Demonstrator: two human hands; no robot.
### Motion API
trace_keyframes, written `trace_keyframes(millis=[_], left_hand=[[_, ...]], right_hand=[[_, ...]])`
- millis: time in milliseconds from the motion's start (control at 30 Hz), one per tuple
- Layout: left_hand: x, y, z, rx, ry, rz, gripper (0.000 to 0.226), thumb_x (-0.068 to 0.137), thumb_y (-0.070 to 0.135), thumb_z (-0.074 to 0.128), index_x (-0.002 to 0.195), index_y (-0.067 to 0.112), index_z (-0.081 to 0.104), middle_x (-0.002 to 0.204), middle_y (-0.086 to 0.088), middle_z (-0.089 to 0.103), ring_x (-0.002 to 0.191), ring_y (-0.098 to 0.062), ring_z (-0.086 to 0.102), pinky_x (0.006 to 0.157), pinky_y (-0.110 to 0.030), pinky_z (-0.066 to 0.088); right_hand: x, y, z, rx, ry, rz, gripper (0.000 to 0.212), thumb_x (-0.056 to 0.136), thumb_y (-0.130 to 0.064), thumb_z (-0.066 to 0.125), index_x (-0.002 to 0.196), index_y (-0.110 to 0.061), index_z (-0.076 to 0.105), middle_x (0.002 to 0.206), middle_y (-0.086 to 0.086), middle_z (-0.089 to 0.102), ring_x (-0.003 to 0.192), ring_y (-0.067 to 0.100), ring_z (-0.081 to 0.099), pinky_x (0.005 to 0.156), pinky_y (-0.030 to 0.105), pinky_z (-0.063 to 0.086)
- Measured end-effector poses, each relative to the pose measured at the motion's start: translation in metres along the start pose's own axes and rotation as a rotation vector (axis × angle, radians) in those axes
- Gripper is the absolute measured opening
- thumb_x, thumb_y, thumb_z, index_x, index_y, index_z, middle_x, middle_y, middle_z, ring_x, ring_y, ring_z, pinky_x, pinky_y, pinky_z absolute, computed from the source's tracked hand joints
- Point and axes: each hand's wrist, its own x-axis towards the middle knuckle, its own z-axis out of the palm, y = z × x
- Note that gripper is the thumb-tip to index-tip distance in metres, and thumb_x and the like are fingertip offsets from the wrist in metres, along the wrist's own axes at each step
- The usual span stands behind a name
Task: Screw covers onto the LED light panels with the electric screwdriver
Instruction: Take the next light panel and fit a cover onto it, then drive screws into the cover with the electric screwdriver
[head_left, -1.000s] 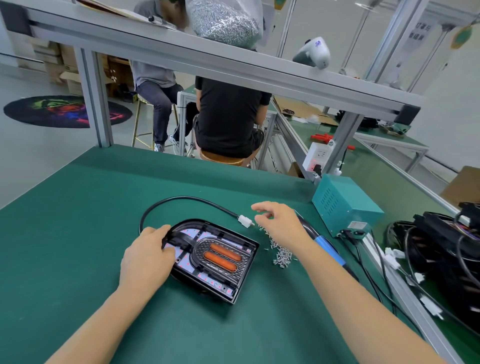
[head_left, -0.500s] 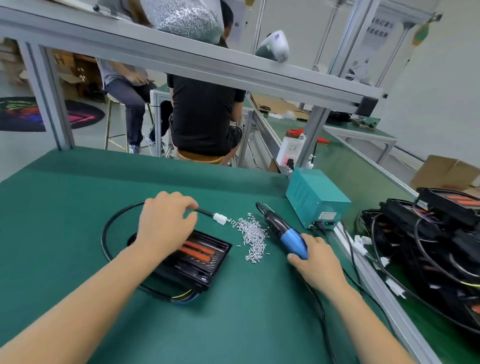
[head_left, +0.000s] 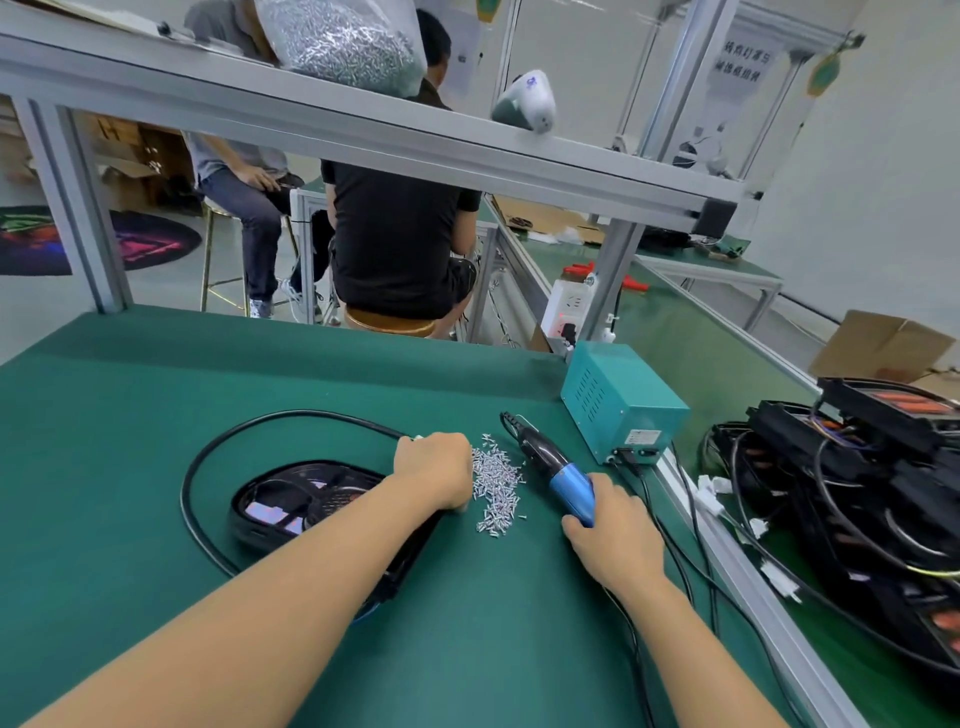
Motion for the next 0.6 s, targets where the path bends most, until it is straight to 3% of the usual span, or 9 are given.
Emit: trace_keyframes(millis=[133, 300, 367, 467, 533, 600], left_hand=[[0.0, 0.001, 0.003, 0.043, 0.034, 0.015, 0.022, 0.075, 0.017, 0.073, 0.097, 0.019, 0.07, 0.097, 0.001, 0.07, 0.098, -0.022, 0.061, 0.089, -0.033, 0.032], [-0.002, 0.005, 0.005, 0.109, 0.084, 0.059, 0.018, 0.082, 0.008, 0.061, 0.094, 0.018, 0.069, 0.093, -0.001, 0.07, 0.087, -0.024, 0.059, 0.089, -0.032, 0.032], [-0.002, 0.006, 0.007, 0.144, 0.092, 0.085, 0.017, 0.083, 0.004, 0.057, 0.084, 0.02, 0.064, 0.088, -0.001, 0.069, 0.084, -0.025, 0.057, 0.087, -0.032, 0.033], [-0.005, 0.006, 0.008, 0.179, 0.094, 0.123, 0.028, 0.083, 0.0, 0.049, 0.063, 0.02, 0.043, 0.07, 0.0, 0.057, 0.086, -0.028, 0.058, 0.086, -0.032, 0.033], [-0.007, 0.006, 0.006, 0.148, 0.09, 0.143, 0.029, 0.082, -0.002, 0.045, 0.061, 0.017, 0.038, 0.064, -0.001, 0.05, 0.086, -0.031, 0.06, 0.091, -0.033, 0.035], [-0.012, 0.006, -0.002, -0.003, 0.11, 0.152, 0.021, 0.084, 0.001, 0.045, 0.067, 0.013, 0.047, 0.074, -0.006, 0.06, 0.085, -0.032, 0.061, 0.087, -0.033, 0.042]], right_hand=[[0.0, -0.001, 0.002, -0.008, 0.025, -0.002, 0.041, 0.09, -0.033, 0.055, 0.127, -0.021, 0.044, 0.114, 0.0, 0.055, 0.103, 0.024, 0.048, 0.07, 0.031, 0.039], [0.001, 0.0, 0.004, -0.006, 0.042, -0.014, 0.045, 0.091, -0.038, 0.055, 0.13, -0.022, 0.042, 0.117, -0.001, 0.055, 0.105, 0.023, 0.047, 0.074, 0.032, 0.042], [0.001, 0.0, 0.004, -0.005, 0.046, -0.011, 0.047, 0.091, -0.042, 0.054, 0.132, -0.022, 0.041, 0.119, -0.001, 0.056, 0.106, 0.024, 0.047, 0.073, 0.031, 0.039], [0.004, 0.0, 0.003, -0.006, 0.031, 0.006, 0.044, 0.092, -0.045, 0.052, 0.128, -0.021, 0.044, 0.115, 0.001, 0.058, 0.103, 0.024, 0.048, 0.07, 0.031, 0.037], [0.008, 0.0, 0.001, -0.018, -0.006, 0.022, 0.039, 0.09, -0.042, 0.053, 0.121, -0.018, 0.047, 0.111, 0.001, 0.059, 0.099, 0.024, 0.05, 0.069, 0.031, 0.037], [0.017, 0.0, -0.005, -0.063, -0.09, 0.035, 0.035, 0.087, -0.038, 0.056, 0.114, -0.017, 0.047, 0.106, 0.002, 0.06, 0.091, 0.024, 0.051, 0.067, 0.03, 0.038]])
